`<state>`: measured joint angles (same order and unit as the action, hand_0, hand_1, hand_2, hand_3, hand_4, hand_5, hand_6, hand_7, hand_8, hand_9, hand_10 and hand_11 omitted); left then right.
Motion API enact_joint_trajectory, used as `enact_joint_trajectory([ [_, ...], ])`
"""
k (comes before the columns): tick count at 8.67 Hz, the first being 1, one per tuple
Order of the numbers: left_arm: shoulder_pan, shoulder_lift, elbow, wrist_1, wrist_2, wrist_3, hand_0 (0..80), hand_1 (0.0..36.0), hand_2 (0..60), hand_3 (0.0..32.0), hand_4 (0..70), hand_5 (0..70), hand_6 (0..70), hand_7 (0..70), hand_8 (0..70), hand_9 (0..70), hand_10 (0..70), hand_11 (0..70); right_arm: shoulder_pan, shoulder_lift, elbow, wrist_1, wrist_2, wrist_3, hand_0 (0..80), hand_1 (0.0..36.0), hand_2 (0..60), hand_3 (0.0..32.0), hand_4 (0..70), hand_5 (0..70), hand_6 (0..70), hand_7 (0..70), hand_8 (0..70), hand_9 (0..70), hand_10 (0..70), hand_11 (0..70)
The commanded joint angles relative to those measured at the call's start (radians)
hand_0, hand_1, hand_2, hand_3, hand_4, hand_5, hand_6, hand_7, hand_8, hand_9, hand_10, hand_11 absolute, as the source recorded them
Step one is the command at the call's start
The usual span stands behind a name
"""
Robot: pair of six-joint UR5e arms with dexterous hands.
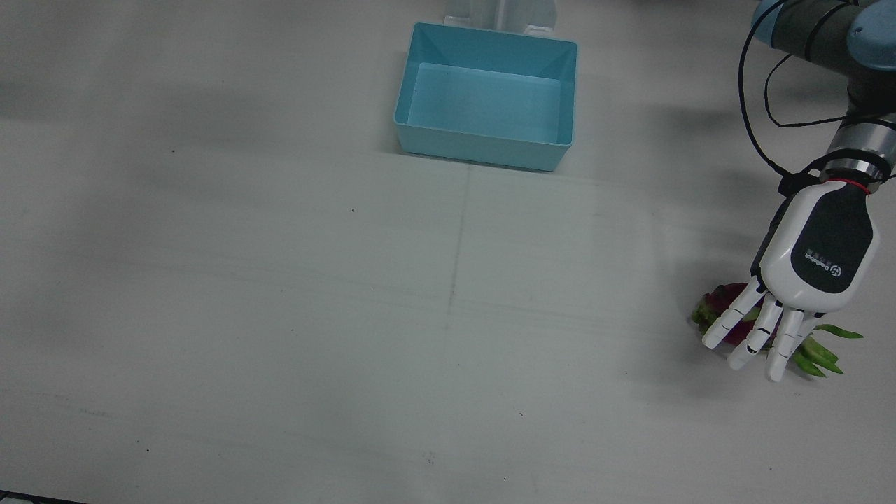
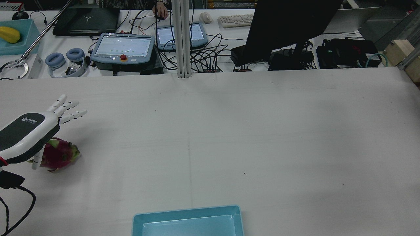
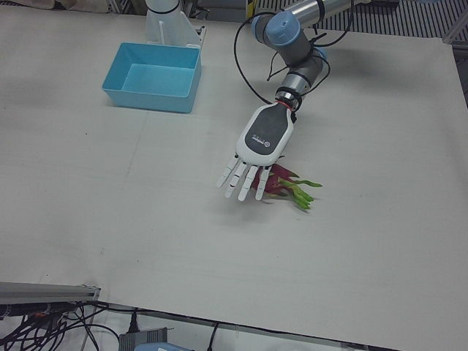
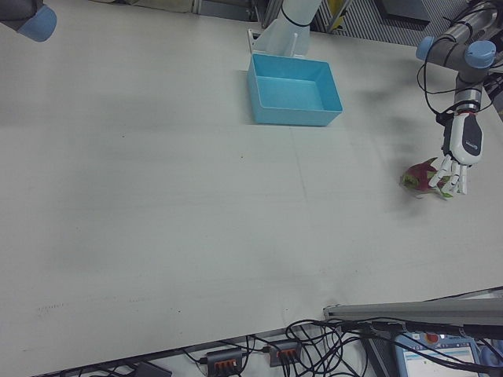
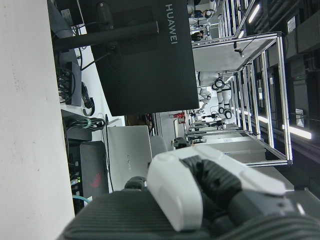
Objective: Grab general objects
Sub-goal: 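Move the left hand down over the pink dragon fruit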
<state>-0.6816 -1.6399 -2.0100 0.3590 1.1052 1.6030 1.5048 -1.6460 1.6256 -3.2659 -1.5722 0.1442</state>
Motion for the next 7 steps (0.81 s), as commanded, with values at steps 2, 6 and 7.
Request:
enact_joint_trajectory([
  [2, -0.010, 0.052, 0.007, -0.014, -0.001, 0.002, 0.0, 21.1, 60.0, 23.6, 0.3, 0.0, 0.0, 11.1, 0.0, 0.8, 0.0, 0.0, 0.000, -0.002, -0.001, 0.000, 0.000, 0.000, 0.0, 0.0, 0.0, 0.0, 0.0, 0.0, 0.0, 0.0, 0.0, 0.0, 0.0, 0.0],
  [6, -0.006, 0.131, 0.033, -0.074, -0.002, 0.018, 55.2, 36.0, 60.0, 18.6, 0.1, 0.0, 0.0, 18.9, 0.0, 2.3, 0.0, 0.0, 0.000, 0.000, -0.001, 0.000, 0.001, 0.000, 0.0, 0.0, 0.0, 0.0, 0.0, 0.0, 0.0, 0.0, 0.0, 0.0, 0.0, 0.0],
  [7, -0.001, 0.118, 0.057, -0.080, -0.002, 0.018, 80.0, 36.0, 60.0, 16.2, 0.1, 0.0, 0.0, 21.9, 0.0, 2.9, 0.0, 0.0, 0.000, -0.002, -0.001, 0.000, 0.000, 0.000, 0.0, 0.0, 0.0, 0.0, 0.0, 0.0, 0.0, 0.0, 0.0, 0.0, 0.0, 0.0],
])
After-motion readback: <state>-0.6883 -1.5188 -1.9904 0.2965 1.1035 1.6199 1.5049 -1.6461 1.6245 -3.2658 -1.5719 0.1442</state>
